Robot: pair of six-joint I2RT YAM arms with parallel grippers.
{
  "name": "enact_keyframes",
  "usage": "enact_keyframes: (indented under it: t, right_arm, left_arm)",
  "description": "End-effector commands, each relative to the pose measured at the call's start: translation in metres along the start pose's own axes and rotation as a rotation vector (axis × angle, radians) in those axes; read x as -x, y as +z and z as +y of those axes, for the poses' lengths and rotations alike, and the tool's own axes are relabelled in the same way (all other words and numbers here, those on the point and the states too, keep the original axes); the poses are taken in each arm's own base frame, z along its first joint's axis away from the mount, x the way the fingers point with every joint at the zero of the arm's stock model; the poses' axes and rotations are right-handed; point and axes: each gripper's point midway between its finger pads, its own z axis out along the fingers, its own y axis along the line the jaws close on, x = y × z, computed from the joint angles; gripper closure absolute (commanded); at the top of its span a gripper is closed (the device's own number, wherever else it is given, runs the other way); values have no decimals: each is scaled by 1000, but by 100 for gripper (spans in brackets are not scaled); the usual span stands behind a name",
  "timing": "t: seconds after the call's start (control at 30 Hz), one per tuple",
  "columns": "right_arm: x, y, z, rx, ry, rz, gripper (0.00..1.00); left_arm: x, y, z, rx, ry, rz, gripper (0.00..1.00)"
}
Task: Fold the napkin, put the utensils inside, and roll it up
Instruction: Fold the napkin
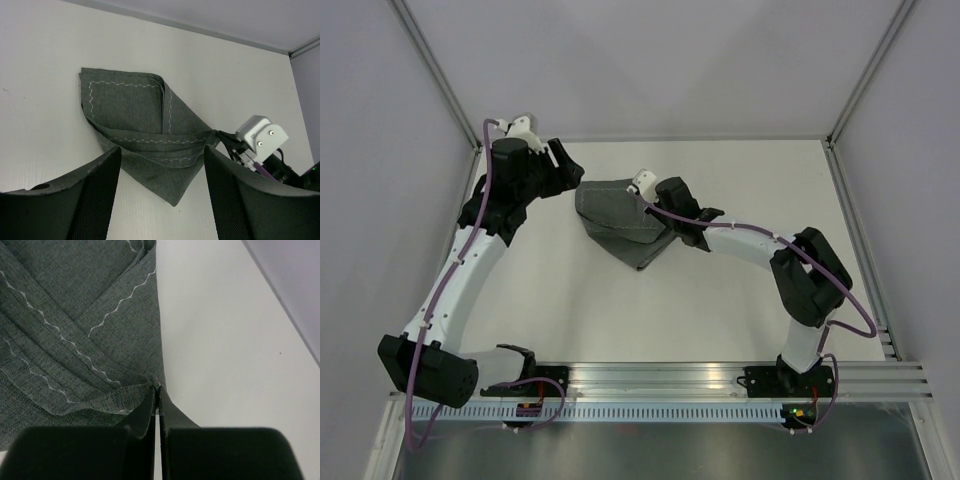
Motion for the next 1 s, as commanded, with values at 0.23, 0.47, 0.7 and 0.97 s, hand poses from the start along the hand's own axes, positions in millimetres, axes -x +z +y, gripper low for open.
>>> enact_keyframes:
  t: [0.23, 0.47, 0.7, 0.97]
  right_arm:
    - [-9, 23, -5, -25, 12, 18, 100]
    - [-8, 26, -14, -51, 26, 39, 99]
    - [-12, 32, -14, -36, 64, 67, 97]
    - [-17, 34, -15, -29, 87, 75, 94]
  left_arm:
    - [-8, 7, -3, -41, -8, 16, 28]
    - [-12, 11, -5, -58, -20, 13, 29]
    - [-23, 25, -4, -66, -40, 41, 29]
    - [-35, 34, 2, -59, -52, 63, 29]
